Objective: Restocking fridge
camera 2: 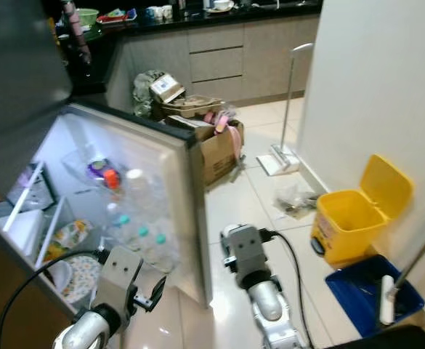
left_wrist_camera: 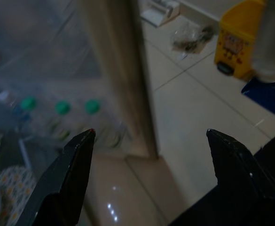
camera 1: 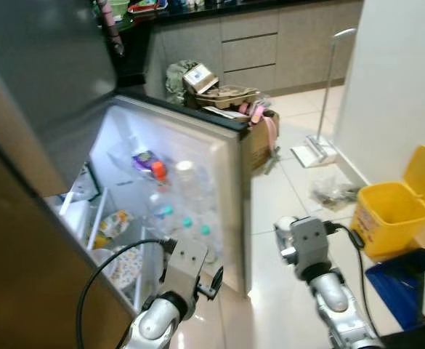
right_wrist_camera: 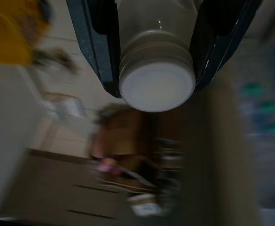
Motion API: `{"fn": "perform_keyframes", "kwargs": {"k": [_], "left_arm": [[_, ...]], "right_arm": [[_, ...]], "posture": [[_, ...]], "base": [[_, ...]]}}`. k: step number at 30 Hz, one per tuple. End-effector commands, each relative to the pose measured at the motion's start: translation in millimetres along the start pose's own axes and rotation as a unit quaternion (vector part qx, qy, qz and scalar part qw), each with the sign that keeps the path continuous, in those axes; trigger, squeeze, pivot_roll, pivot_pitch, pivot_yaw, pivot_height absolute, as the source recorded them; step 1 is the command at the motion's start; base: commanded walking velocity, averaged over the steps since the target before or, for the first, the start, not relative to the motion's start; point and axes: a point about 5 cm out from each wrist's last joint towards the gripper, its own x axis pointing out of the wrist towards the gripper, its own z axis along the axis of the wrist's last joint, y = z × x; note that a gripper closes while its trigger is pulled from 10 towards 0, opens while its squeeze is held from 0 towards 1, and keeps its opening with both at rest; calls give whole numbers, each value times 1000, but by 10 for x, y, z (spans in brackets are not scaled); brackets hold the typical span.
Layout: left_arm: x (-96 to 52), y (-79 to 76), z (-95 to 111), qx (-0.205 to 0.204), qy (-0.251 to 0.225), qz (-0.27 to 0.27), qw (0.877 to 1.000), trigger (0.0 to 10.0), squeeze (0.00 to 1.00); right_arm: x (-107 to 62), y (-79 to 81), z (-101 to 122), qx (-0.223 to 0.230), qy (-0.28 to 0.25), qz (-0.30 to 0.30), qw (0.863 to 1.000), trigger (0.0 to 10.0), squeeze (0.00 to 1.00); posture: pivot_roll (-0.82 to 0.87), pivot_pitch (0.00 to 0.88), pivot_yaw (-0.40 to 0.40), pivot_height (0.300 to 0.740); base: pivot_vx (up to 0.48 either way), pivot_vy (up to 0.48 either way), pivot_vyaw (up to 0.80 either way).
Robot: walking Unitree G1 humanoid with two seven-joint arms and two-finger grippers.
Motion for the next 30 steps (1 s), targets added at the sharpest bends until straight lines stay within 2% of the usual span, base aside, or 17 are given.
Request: {"fn": "perform_keyframes", "kwargs": {"k": [1,5,19,30], "left_arm": [[2,54,-94,-1,29,23,999,10000,0],[18,83,-99,-13,32,33,999,10000,0],[35,131,-110,-16,40,57,997,10000,0],[48,128,-89,-14,33,59,998,10000,0]], "right_arm": [[40,103,80,12,-16,16,1000,10000,0],[39,106,83,12,-17,19,1000,10000,0],[36,110,83,13,-16,23,1000,10000,0],[30,105,69,10,-13,23,1000,10000,0]], "posture": [[-76,47,26,740],[-75,46,24,740],[-77,42,23,740],[-79,42,24,740]], "base": [[0,0,0],[0,0,0],[0,0,0],[0,421,0]]}}
